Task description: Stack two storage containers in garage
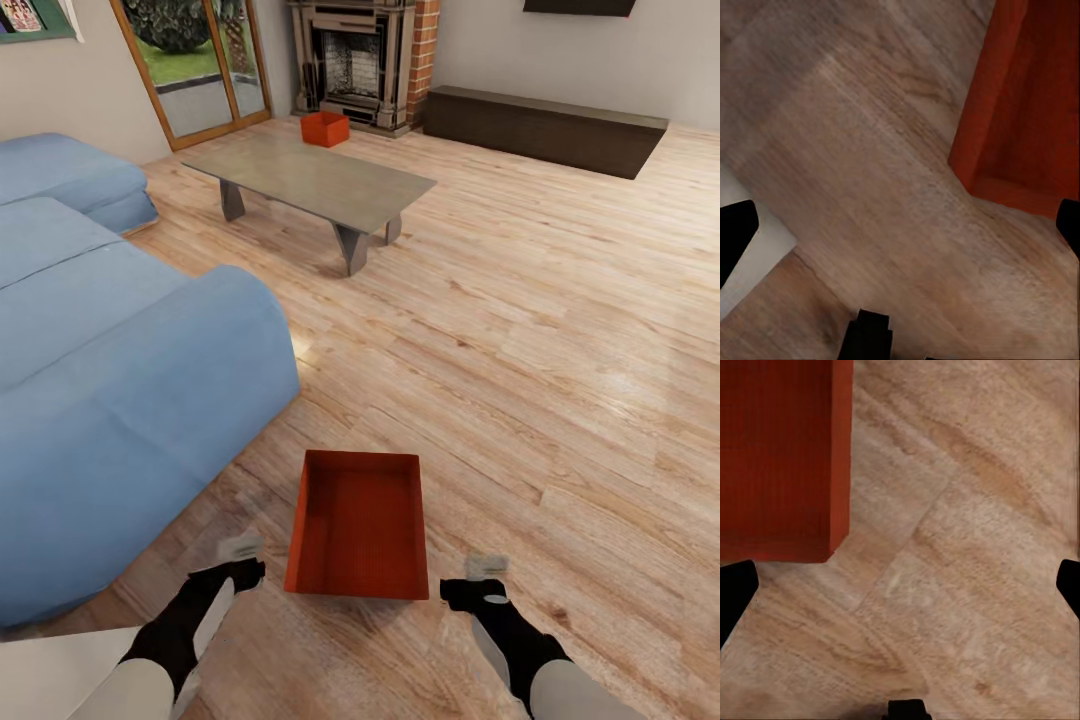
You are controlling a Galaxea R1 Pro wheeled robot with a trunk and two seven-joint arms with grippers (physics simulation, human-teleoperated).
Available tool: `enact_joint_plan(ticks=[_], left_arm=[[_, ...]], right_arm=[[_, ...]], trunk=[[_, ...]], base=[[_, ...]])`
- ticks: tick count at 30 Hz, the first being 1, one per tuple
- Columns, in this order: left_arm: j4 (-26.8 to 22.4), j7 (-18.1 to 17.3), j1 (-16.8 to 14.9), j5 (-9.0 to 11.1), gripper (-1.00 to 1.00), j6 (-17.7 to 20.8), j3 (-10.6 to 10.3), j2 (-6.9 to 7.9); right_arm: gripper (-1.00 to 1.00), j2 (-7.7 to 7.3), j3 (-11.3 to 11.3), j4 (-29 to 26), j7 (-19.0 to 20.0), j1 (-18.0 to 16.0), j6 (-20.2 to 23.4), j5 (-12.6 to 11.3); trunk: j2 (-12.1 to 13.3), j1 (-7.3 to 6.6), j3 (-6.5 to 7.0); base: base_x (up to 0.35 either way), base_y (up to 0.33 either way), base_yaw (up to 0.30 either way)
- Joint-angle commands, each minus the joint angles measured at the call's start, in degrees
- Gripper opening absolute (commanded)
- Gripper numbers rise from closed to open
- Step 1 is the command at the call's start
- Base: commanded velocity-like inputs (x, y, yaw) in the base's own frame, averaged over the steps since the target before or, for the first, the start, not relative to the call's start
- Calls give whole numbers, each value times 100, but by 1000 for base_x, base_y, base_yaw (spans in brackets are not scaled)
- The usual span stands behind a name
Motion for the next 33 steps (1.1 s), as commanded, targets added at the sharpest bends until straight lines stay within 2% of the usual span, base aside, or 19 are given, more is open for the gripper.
enact_joint_plan(ticks=[1, 3, 4, 8, 9, 10, 13, 14, 16, 22, 26, 33], left_arm=[[280, 94, -466, -217, 100, -26, 2, -136], [439, 113, -759, -454, 100, -57, 3, -248], [470, 124, -996, -711, 100, -78, 1, -359], [456, 130, -1143, -892, 100, -87, 8, -417], [484, 136, -1166, -900, 100, -86, 31, -416], [509, 138, -1174, -880, 100, -91, 49, -416], [604, 133, -1180, -865, 100, -121, 65, -418], [647, 132, -1181, -912, 100, -264, 44, -428], [686, 138, -1182, -894, 100, -655, 33, -456], [1097, 151, -1182, -892, 100, -965, 29, -489], [1275, 102, -1182, -884, 100, -1437, 45, -485], [1286, 140, -1182, -894, 100, -1630, 31, -533]], right_arm=[[100, 0, -7, 22, -73, -118, -296, -35], [100, 24, -25, 33, -118, -158, -562, -40], [100, 117, -36, 33, -187, -182, -772, -37], [100, 245, -40, -35, -251, -196, -805, -32], [100, 409, -38, -52, -262, -195, -660, -30], [100, 457, -40, -55, -257, -195, -627, -31], [100, 515, -46, -59, -220, -192, -620, -34], [100, 536, -48, -57, -206, -191, -628, -36], [100, 544, -36, -55, -226, -191, -639, -9], [100, 536, -40, -62, -251, -191, -639, -15], [100, 540, -36, -63, -267, -191, -569, -3], [100, 543, -19, -61, -257, -191, -545, 28]], trunk=[[-2, 0, -4], [-2, 0, -4], [-2, 0, -4], [-2, 0, -4], [-2, 0, -4], [-2, 0, -4], [-2, 0, -4], [-2, 0, -4], [-2, 0, -4], [-2, 0, -4], [-2, 0, -4], [-2, 0, -4]], base=[[0, 0, 0], [0, 0, 0], [0, 0, 0], [0, 0, 0], [0, 0, 0], [0, 0, 0], [0, 0, 0], [0, 0, 0], [0, 0, 0], [0, 0, 0], [0, 0, 0], [0, 0, 0]])
